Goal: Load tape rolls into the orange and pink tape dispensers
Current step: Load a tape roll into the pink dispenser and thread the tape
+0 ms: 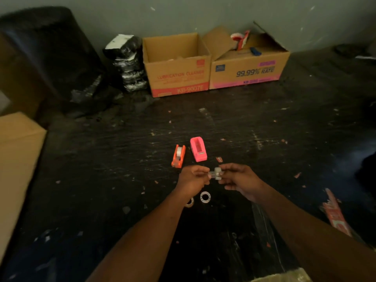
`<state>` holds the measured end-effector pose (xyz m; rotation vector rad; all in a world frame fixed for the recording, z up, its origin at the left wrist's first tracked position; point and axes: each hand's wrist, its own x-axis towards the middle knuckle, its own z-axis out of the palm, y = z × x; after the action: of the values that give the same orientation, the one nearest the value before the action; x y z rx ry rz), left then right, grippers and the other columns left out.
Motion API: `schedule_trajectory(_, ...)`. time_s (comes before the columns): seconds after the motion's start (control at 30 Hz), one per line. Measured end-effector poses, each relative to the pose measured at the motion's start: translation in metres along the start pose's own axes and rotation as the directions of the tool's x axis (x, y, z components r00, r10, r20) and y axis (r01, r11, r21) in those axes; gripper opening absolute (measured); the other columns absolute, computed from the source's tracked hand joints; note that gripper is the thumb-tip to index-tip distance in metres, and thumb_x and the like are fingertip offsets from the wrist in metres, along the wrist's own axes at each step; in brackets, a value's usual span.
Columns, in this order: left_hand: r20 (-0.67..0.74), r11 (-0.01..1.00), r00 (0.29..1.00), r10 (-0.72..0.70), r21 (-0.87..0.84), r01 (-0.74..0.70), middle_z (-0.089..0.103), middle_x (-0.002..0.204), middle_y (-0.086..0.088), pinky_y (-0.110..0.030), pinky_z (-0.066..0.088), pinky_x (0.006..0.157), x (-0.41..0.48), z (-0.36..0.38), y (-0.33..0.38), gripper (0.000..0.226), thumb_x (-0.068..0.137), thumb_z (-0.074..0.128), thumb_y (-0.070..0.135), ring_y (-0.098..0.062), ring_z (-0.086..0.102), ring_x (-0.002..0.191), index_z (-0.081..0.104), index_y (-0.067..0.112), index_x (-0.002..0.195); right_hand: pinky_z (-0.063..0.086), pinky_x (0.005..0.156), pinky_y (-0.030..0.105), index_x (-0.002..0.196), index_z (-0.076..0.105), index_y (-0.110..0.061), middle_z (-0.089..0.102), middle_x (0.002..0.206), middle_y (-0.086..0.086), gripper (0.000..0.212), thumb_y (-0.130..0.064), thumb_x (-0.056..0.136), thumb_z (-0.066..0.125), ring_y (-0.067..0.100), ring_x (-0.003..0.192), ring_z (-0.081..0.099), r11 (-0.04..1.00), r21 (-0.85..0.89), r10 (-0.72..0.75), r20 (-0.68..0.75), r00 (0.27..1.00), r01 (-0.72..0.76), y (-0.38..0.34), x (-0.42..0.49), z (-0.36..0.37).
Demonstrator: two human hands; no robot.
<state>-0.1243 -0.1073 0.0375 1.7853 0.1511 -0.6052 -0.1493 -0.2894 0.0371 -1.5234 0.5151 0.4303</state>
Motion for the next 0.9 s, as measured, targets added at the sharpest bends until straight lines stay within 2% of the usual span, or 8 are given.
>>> schedule_trajectory(0.1, -0.048, 0.999, 0.998, 0.032, -0.042, -0.034, 0.076, 0.102, -0.009, -0.037, 0.059, 0.085, -0.004, -0.016, 0.002, 0.023, 0.091, 0.070, 0.005, -0.026, 0.075, 0.091, 0.070, 0.011, 0.113, 0.055, 0.076, 0.034, 0.118, 0.068, -0.016, 0.076, 0.104, 0.010, 0.028, -0.011, 0.090, 0.068, 0.022, 0.091, 0.072, 1.000, -0.014, -0.019, 0.061, 0.998, 0.019, -0.010, 0.003, 0.021)
schedule_trajectory(0.17, -0.084, 0.998, 0.996, 0.039, -0.041, -0.042, 0.077, 0.103, -0.011, -0.041, 0.059, 0.088, -0.005, -0.026, 0.001, 0.024, 0.090, 0.071, 0.005, -0.029, 0.076, 0.095, 0.070, 0.009, 0.114, 0.055, 0.080, 0.037, 0.117, 0.069, -0.017, 0.077, 0.106, 0.011, 0.027, -0.012, 0.090, 0.068, 0.024, 0.097, 0.073, 0.999, -0.022, -0.030, 0.085, 0.996, 0.032, -0.015, 0.004, 0.032)
schedule_trajectory(0.27, -0.100, 0.997, 0.992, 0.072, 0.018, -0.071, 0.078, 0.105, -0.012, -0.034, 0.060, 0.082, -0.001, -0.038, -0.002, 0.023, 0.090, 0.071, 0.005, -0.019, 0.075, 0.085, 0.072, 0.009, 0.112, 0.053, 0.081, 0.037, 0.116, 0.068, -0.016, 0.077, 0.108, 0.010, 0.027, -0.011, 0.090, 0.068, 0.025, 0.100, 0.073, 0.998, -0.029, -0.050, 0.100, 0.994, 0.053, -0.019, 0.007, 0.043)
schedule_trajectory(0.33, -0.094, 0.989, 0.989, 0.118, 0.097, -0.109, 0.077, 0.098, -0.002, -0.028, 0.060, 0.083, 0.003, -0.044, -0.001, 0.025, 0.090, 0.071, 0.005, -0.009, 0.073, 0.078, 0.074, 0.009, 0.114, 0.053, 0.080, 0.037, 0.117, 0.068, -0.015, 0.076, 0.108, 0.010, 0.027, -0.009, 0.090, 0.067, 0.024, 0.099, 0.073, 0.997, -0.038, -0.058, 0.112, 0.992, 0.063, -0.022, 0.010, 0.047)
schedule_trajectory(0.47, -0.092, 0.974, 0.984, 0.153, 0.184, -0.134, 0.078, 0.103, 0.002, -0.028, 0.058, 0.093, 0.012, -0.048, 0.002, 0.029, 0.088, 0.073, 0.008, -0.007, 0.072, 0.089, 0.075, 0.014, 0.116, 0.055, 0.077, 0.034, 0.117, 0.068, -0.013, 0.077, 0.108, 0.010, 0.028, -0.007, 0.090, 0.067, 0.026, 0.100, 0.073, 0.995, -0.060, -0.078, 0.106, 0.991, 0.085, -0.027, 0.018, 0.051)
schedule_trajectory(0.67, -0.138, 0.999, 0.990, 0.030, -0.015, -0.032, 0.077, 0.095, 0.003, -0.038, 0.061, 0.091, 0.044, -0.044, 0.007, 0.024, 0.084, 0.078, 0.005, -0.015, 0.075, 0.094, 0.073, 0.027, 0.091, 0.054, 0.077, 0.034, 0.115, 0.069, -0.015, 0.077, 0.106, 0.008, 0.027, -0.009, 0.088, 0.070, 0.024, 0.099, 0.074, 0.994, -0.058, -0.086, 0.042, 0.995, 0.088, -0.036, 0.046, 0.045)
schedule_trajectory(0.8, -0.168, 0.998, 0.986, 0.016, -0.049, -0.025, 0.077, 0.090, 0.004, -0.037, 0.062, 0.089, 0.076, -0.042, 0.008, 0.021, 0.084, 0.078, 0.006, -0.013, 0.074, 0.086, 0.079, 0.010, 0.104, 0.055, 0.077, 0.033, 0.114, 0.071, -0.013, 0.078, 0.105, 0.008, 0.027, -0.009, 0.087, 0.072, 0.024, 0.099, 0.074, 0.991, -0.096, -0.092, 0.030, 0.995, 0.095, -0.045, 0.077, 0.039)
schedule_trajectory(0.9, -0.207, 0.997, 0.978, 0.004, -0.081, -0.021, 0.078, 0.098, 0.000, -0.044, 0.061, 0.092, 0.100, -0.041, 0.008, 0.022, 0.081, 0.080, 0.007, -0.015, 0.075, 0.091, 0.080, 0.010, 0.103, 0.054, 0.074, 0.031, 0.110, 0.071, -0.013, 0.078, 0.103, 0.008, 0.024, -0.007, 0.086, 0.073, 0.022, 0.094, 0.074, 0.990, -0.104, -0.098, 0.017, 0.995, 0.099, -0.051, 0.101, 0.041)
